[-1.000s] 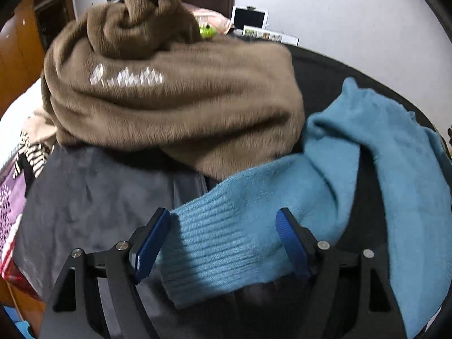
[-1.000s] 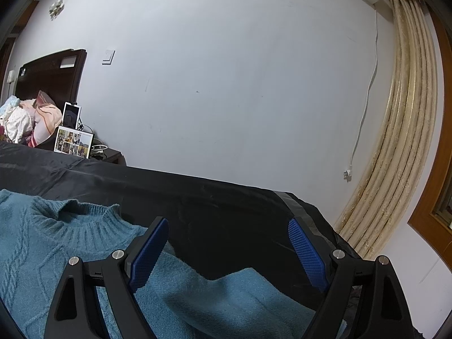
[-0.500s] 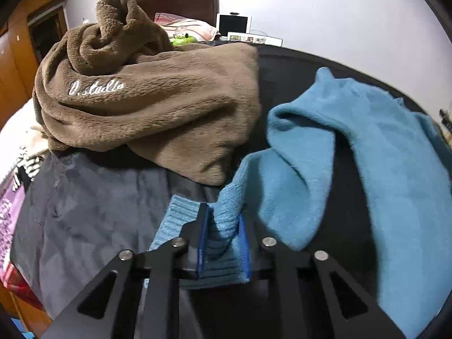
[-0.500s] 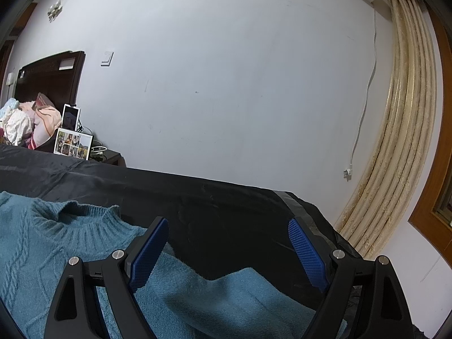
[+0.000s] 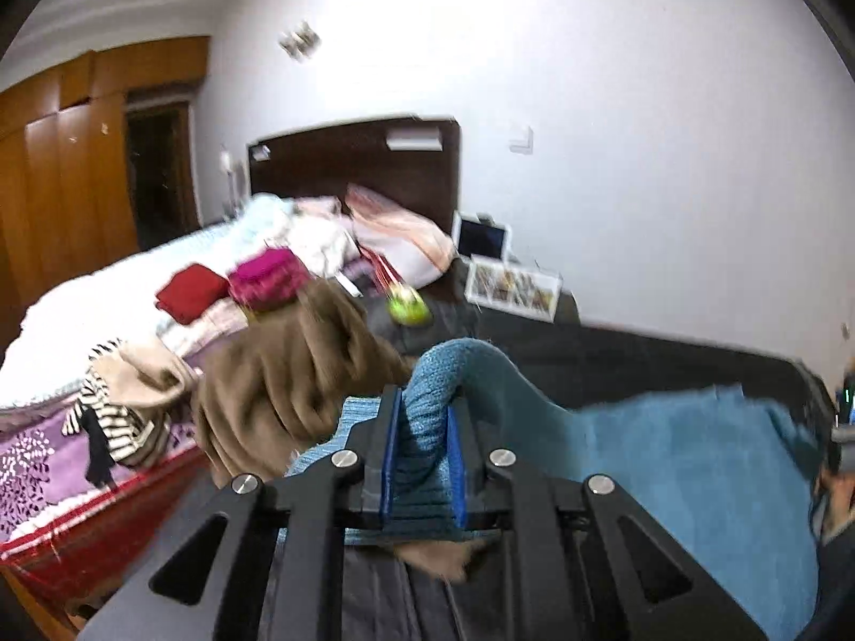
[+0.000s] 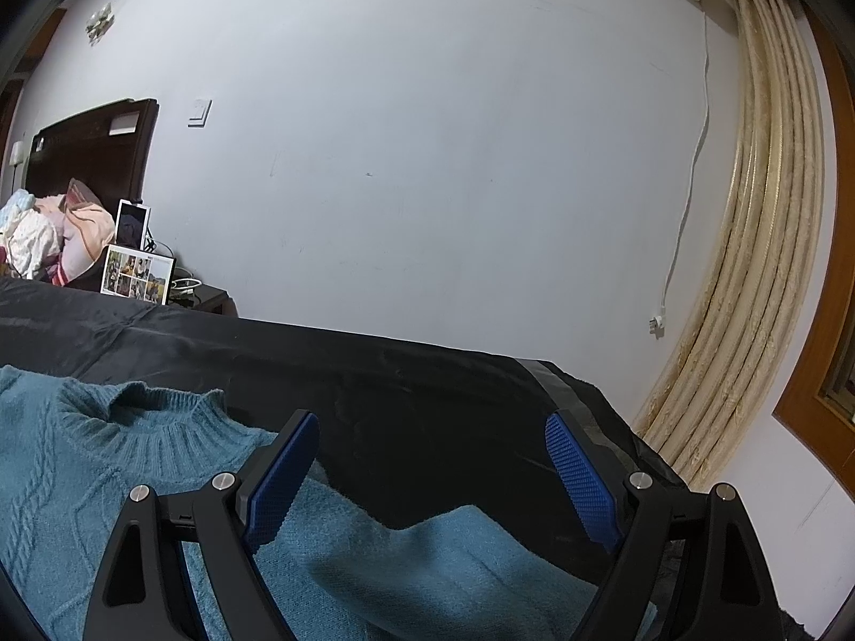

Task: Fold clothes

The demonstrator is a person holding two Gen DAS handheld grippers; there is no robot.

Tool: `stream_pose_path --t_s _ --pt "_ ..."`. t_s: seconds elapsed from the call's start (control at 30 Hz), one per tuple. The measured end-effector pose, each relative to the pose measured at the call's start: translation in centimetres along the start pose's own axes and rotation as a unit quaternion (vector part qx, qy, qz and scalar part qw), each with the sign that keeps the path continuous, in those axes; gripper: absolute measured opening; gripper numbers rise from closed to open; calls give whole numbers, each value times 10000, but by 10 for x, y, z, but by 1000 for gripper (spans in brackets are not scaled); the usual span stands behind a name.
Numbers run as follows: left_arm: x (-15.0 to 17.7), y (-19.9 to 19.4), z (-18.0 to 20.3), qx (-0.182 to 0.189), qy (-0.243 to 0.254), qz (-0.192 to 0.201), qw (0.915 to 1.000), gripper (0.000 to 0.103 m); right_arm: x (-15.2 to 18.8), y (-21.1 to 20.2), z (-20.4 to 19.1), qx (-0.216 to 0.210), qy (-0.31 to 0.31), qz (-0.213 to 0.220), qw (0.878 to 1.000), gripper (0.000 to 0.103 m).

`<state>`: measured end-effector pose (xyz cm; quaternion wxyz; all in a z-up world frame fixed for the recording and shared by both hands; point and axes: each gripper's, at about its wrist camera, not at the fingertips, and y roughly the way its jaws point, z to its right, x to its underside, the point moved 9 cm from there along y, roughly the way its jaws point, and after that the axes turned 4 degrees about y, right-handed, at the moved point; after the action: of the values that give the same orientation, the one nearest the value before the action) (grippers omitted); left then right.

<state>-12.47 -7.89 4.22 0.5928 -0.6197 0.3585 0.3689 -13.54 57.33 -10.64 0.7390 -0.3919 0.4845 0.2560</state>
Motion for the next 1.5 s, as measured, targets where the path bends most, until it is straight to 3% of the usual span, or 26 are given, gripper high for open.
stream_pose_path --t_s 0.13,0.23,0.53,0.7,0.77,0.83,1.03,1.17,1.3,1.4,1.5 --pt "-21 5 -11 -178 19 87 9998 18 0 0 0 -1 1 -3 10000 88" --pt "-18 20 -16 -351 60 -46 9994 18 0 0 0 -3 -3 -3 10000 88" --pt "41 96 -56 -952 -295 -945 9905 20 1 0 -2 -29 -23 -48 10000 88" --pt "73 105 -77 -1070 -680 -1359 9826 39 1 -1 -1 -44 32 -72 10000 88" --pt "77 99 -81 -1053 -815 -1348 9819 62 1 1 0 -45 54 -88 9999 88" --pt "76 88 -83 -1121 -870 -1233 9822 76 2 1 1 -52 74 -104 9999 88" --pt "58 54 -68 -1135 -932 -794 9860 78 3 1 1 -60 51 -120 9999 88" --pt "39 42 -35 -925 -792 -486 9914 80 3 0 -1 -63 14 -130 9999 88" --pt "34 46 23 -340 -503 -516 9968 81 3 1 -2 -73 -20 -150 9999 88" --pt "44 60 85 248 -148 -772 9966 82 4 0 -4 -81 -44 -156 9998 88" --pt "63 80 157 919 158 -1144 9890 82 4 0 -6 -91 -68 -159 9998 88"
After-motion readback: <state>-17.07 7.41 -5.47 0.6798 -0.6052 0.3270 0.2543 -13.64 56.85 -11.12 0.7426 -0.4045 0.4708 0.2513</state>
